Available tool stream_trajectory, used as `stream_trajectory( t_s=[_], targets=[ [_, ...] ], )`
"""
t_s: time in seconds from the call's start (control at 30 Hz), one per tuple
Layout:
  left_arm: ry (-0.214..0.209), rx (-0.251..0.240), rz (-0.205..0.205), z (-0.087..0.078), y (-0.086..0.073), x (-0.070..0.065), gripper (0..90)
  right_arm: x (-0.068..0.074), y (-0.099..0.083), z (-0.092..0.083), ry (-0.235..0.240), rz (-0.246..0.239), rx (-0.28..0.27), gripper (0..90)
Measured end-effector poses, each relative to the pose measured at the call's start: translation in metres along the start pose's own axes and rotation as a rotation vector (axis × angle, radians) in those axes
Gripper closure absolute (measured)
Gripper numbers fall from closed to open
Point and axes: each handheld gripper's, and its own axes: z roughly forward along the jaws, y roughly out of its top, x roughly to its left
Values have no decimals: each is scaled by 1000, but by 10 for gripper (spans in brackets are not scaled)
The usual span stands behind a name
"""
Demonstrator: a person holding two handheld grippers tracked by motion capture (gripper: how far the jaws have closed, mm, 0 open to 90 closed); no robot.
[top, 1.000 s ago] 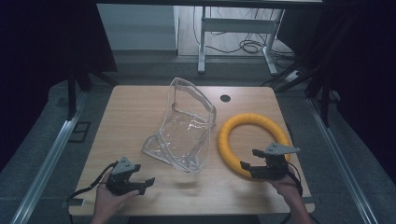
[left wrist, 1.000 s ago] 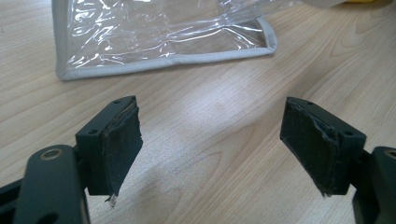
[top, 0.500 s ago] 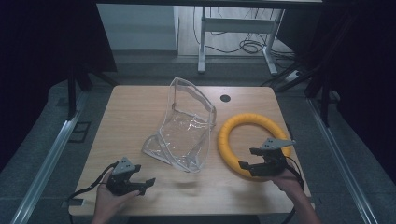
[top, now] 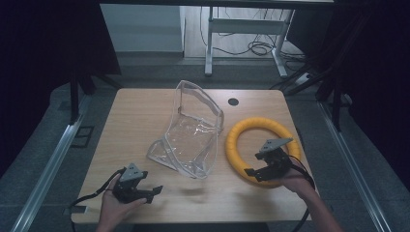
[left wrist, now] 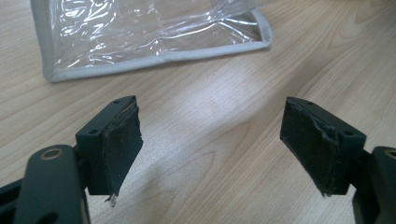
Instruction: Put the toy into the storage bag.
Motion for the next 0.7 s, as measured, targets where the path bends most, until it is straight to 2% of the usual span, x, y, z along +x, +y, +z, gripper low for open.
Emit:
stream_trajectory(
  t_s=[0.53, 0.7],
  targets=[
    [0, 0, -1, 0, 0, 0, 204, 2, 14, 16, 10, -52, 152, 254],
    [1, -1, -1, -1, 0, 1, 204, 4, 16, 29, 20, -83, 251, 254]
  ],
)
